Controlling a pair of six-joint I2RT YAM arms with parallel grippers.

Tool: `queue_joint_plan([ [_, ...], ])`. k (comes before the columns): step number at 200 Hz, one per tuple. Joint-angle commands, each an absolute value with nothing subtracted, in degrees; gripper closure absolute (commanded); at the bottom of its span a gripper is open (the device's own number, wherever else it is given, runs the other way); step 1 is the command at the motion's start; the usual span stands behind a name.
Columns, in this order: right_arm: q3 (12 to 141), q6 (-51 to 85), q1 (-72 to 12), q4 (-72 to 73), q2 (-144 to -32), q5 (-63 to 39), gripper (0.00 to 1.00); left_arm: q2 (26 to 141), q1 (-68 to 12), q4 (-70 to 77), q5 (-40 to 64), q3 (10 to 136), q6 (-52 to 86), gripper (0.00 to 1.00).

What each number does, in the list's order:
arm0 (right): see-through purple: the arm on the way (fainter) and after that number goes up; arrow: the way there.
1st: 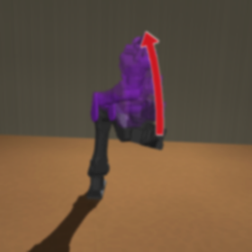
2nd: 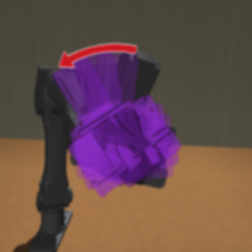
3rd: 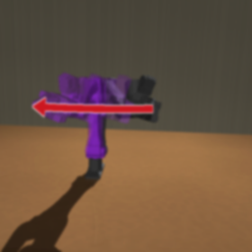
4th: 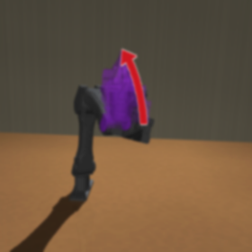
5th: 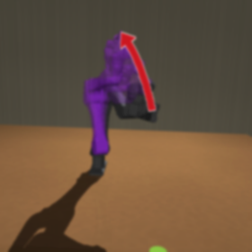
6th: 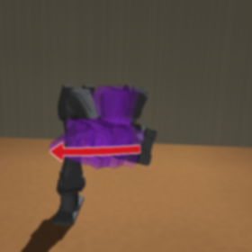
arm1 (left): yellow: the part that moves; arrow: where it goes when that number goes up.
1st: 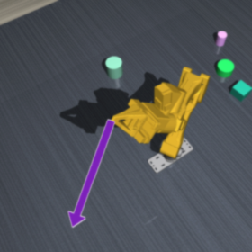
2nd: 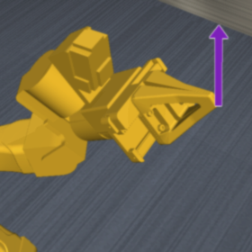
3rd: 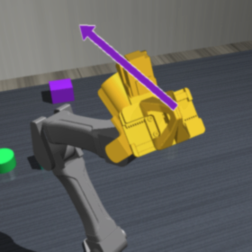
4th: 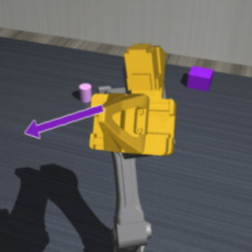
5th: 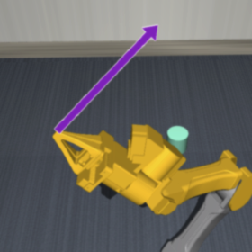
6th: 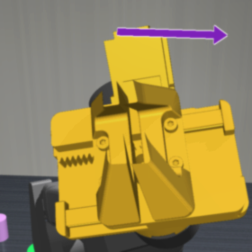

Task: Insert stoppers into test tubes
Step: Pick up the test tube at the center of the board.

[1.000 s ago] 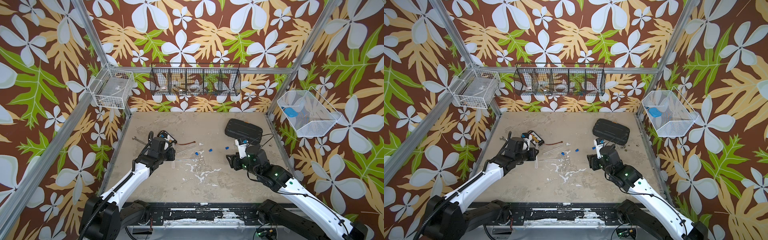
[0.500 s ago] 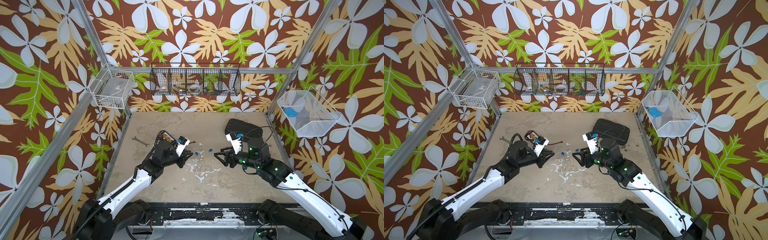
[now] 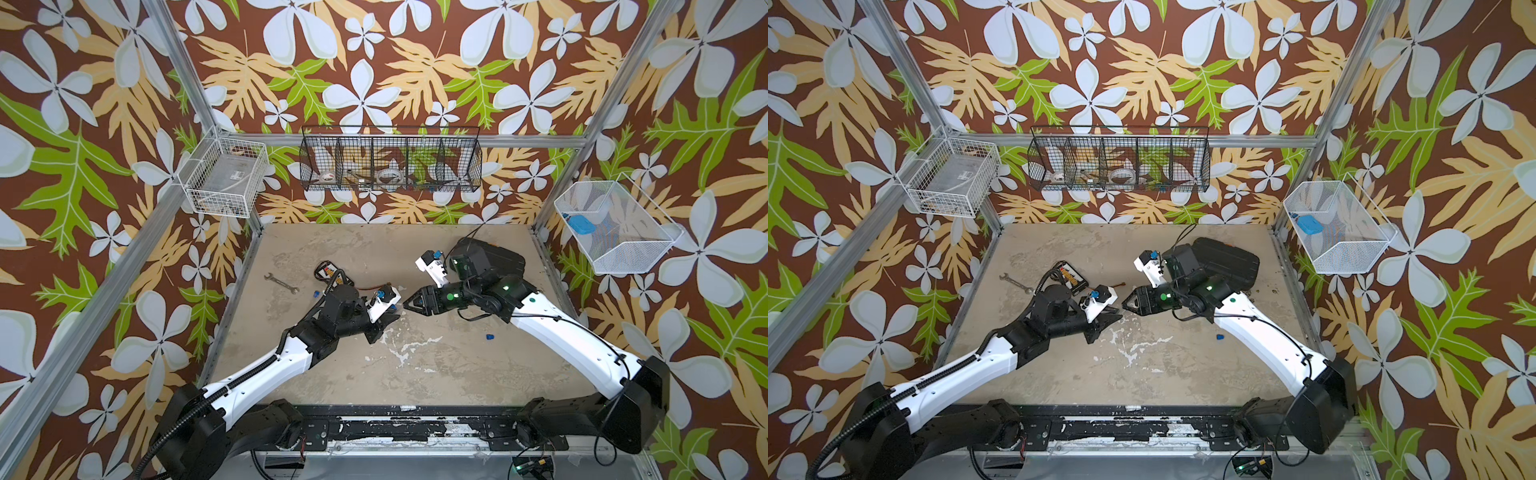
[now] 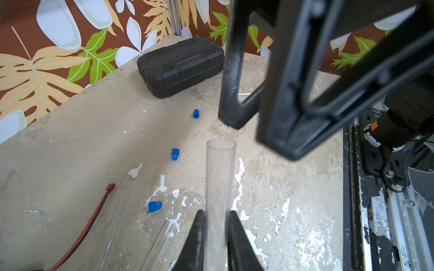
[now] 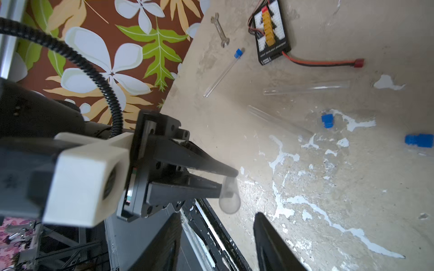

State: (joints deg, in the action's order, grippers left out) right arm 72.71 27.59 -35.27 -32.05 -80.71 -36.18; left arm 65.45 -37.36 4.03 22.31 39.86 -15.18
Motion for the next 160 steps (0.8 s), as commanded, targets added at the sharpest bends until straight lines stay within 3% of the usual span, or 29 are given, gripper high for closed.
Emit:
queue_joint_plan([
  [1,75.1,29.2,-35.5,-36.5,-83.3,-38.1,0.49,65.4,-37.8,4.0,22.6,40.3,-17.6,1.0],
  [160,80.7,28.8,-38.4,-41.0,-91.9,-35.5,0.7,65.4,-38.0,2.3,22.0,39.7,-20.8,1.0],
])
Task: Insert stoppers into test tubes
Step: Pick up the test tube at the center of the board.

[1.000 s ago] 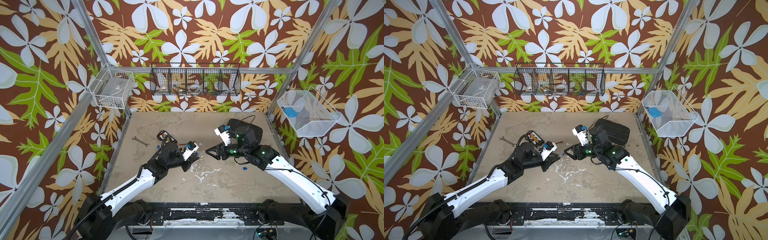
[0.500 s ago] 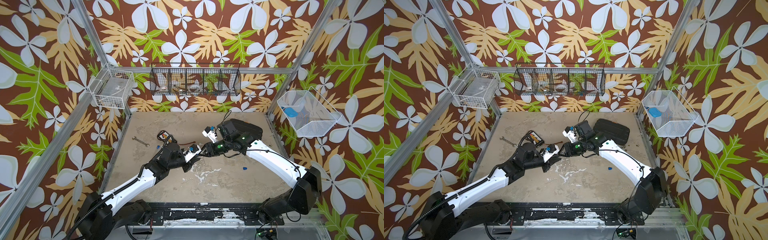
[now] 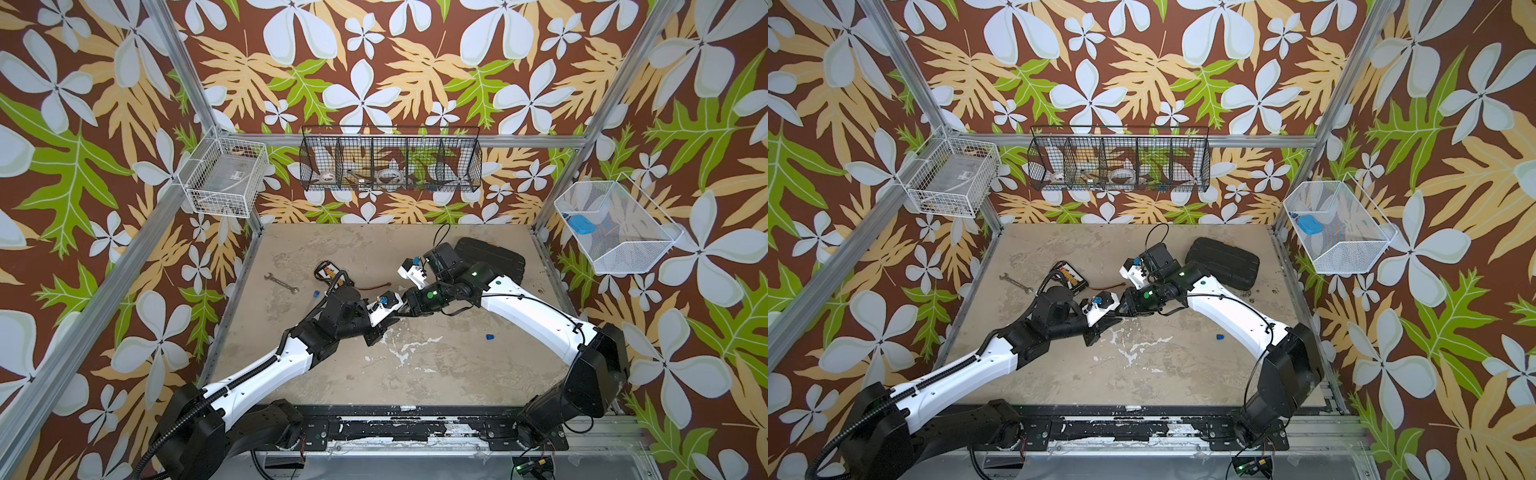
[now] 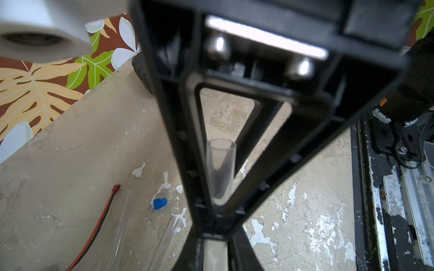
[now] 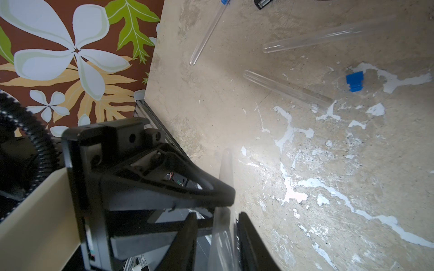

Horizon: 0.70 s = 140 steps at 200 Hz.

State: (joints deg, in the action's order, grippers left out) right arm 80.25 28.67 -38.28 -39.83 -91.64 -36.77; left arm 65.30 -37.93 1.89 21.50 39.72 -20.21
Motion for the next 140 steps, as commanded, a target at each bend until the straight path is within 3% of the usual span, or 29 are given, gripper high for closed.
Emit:
queue_joint_plan([
  [1,80.8,28.8,-38.4,-41.0,-91.9,-35.5,0.71,65.5,-38.0,2.3,22.0,39.7,-20.8,1.0],
  [94,81.3,28.2,-38.4,-42.2,-92.7,-34.3,0.86,65.7,-38.0,2.3,21.1,40.0,-20.9,1.0],
  [140,81.3,28.2,-38.4,-42.3,-92.8,-34.9,0.88,65.9,-38.0,1.9,20.6,40.2,-20.9,0.98],
])
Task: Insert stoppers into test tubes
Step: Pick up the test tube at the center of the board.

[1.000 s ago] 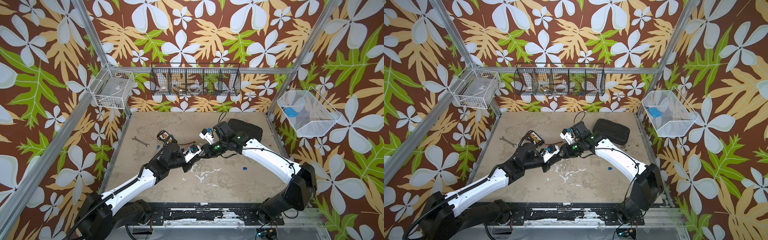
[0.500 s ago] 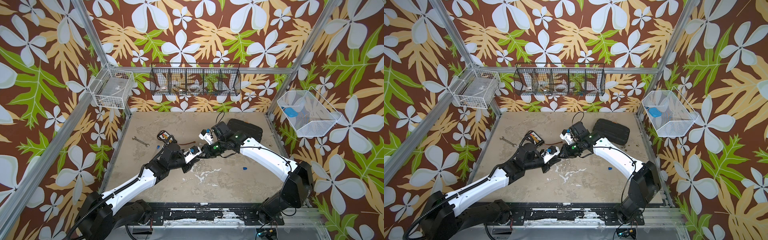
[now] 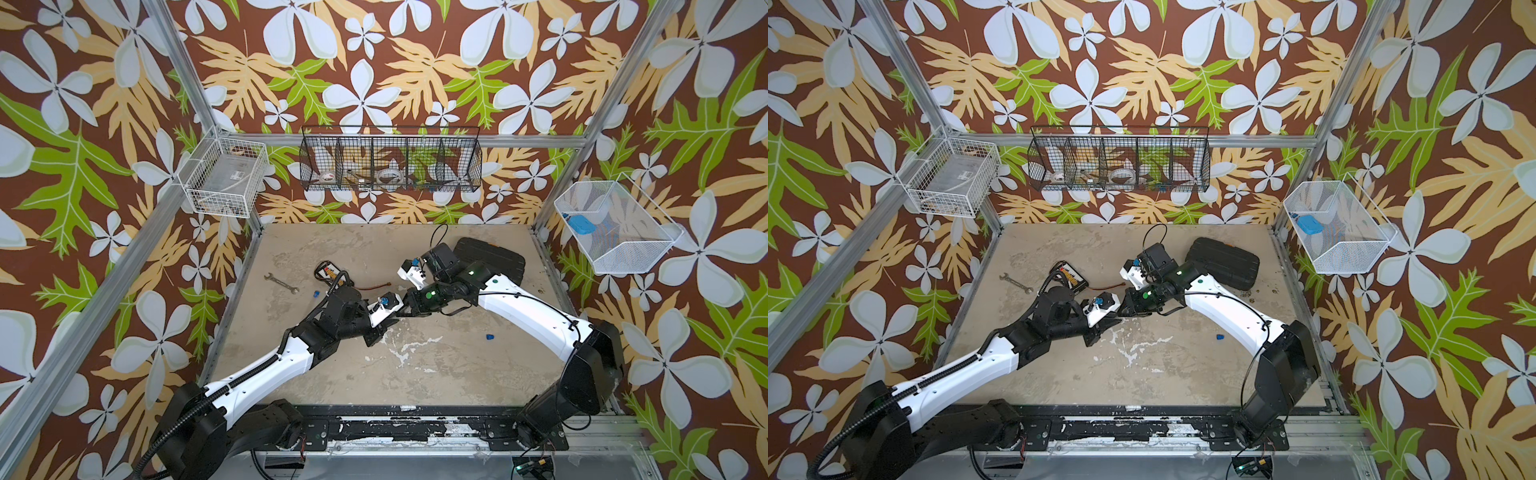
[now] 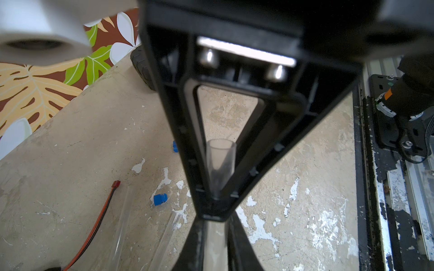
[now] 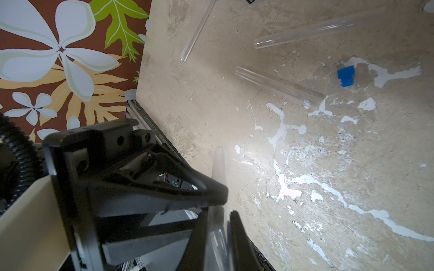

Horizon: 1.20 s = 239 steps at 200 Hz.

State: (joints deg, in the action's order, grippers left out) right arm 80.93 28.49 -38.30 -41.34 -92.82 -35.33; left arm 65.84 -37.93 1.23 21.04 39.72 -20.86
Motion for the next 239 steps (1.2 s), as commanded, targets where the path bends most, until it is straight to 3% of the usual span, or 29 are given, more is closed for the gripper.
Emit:
queue_joint_plan([
  [1,81.2,28.2,-38.3,-42.3,-92.7,-34.9,0.88,65.9,-38.0,1.9,20.6,40.2,-20.8,0.97],
  [28,81.0,28.7,-38.3,-41.8,-92.4,-35.6,0.88,66.1,-38.0,1.1,18.3,39.9,-21.2,0.72],
  [81,80.0,29.1,-37.4,-41.3,-90.8,-38.8,0.88,64.5,-38.0,0.0,14.3,36.5,-23.6,0.61],
  [142,79.0,29.6,-37.3,-40.5,-90.2,-41.5,0.88,64.0,-38.0,0.0,14.6,35.3,-23.7,0.66],
  [239,78.6,30.0,-37.3,-39.8,-90.2,-41.3,0.84,64.0,-38.0,0.0,14.6,36.2,-23.9,0.96],
])
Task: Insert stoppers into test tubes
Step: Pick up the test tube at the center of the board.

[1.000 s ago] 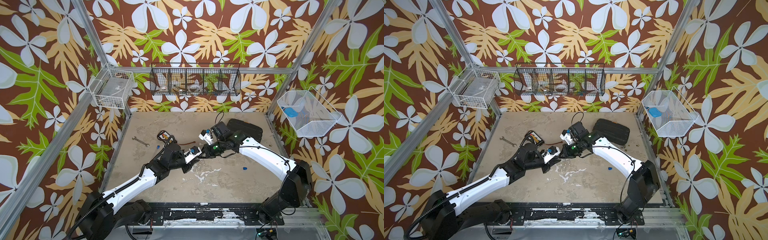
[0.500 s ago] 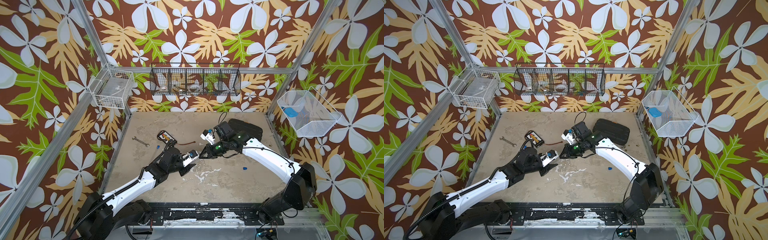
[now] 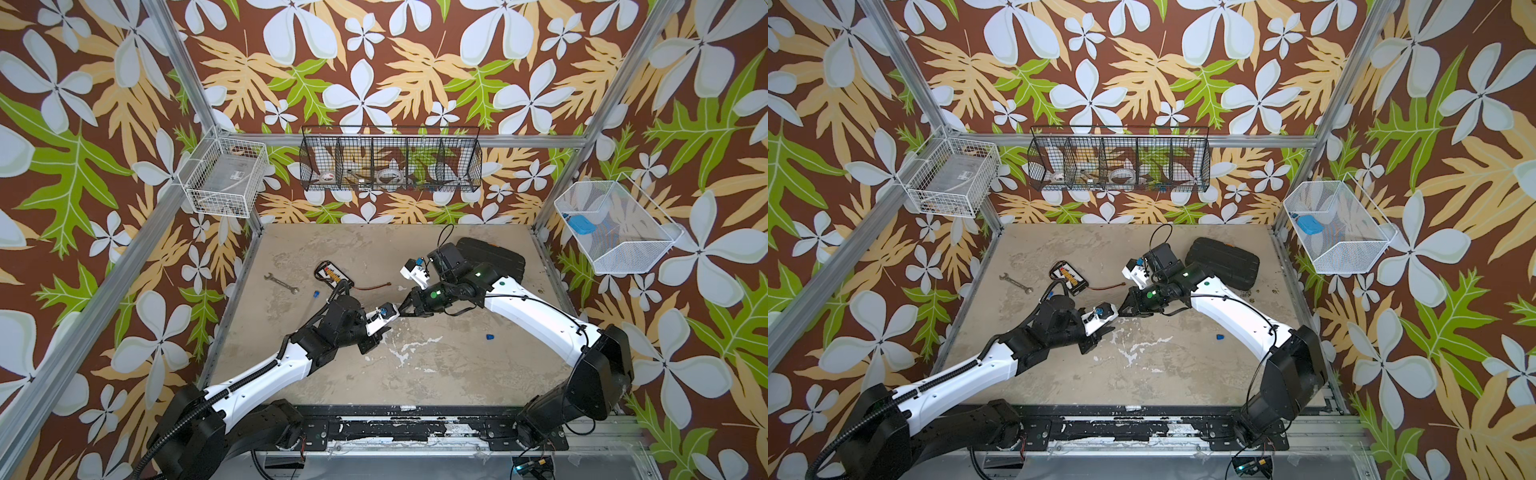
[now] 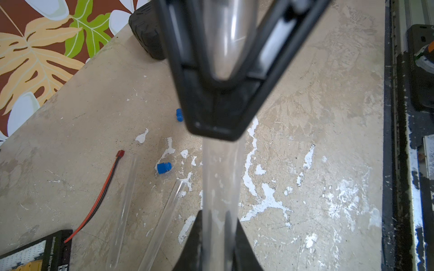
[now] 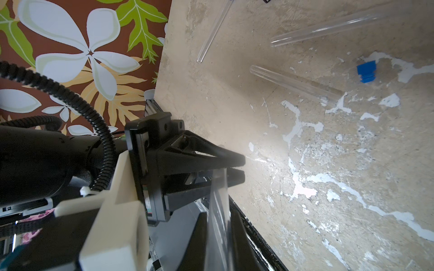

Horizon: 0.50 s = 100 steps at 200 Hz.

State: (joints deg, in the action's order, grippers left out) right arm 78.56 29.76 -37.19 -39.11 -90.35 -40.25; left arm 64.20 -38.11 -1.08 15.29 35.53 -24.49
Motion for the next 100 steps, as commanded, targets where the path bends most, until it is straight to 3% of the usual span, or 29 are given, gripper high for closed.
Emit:
queue_joint_plan([
  [1,78.7,30.0,-37.3,-39.8,-90.2,-41.3,0.84,64.0,-38.0,0.0,14.6,36.2,-23.9,0.96],
  [56,78.1,31.6,-35.5,-33.8,-86.1,-40.8,0.53,64.4,-38.0,0.8,12.4,36.2,-20.2,1.0],
  [100,73.1,28.5,-29.5,-30.0,-77.7,-34.2,0.5,65.3,-38.0,0.7,12.7,35.6,-17.8,1.0],
])
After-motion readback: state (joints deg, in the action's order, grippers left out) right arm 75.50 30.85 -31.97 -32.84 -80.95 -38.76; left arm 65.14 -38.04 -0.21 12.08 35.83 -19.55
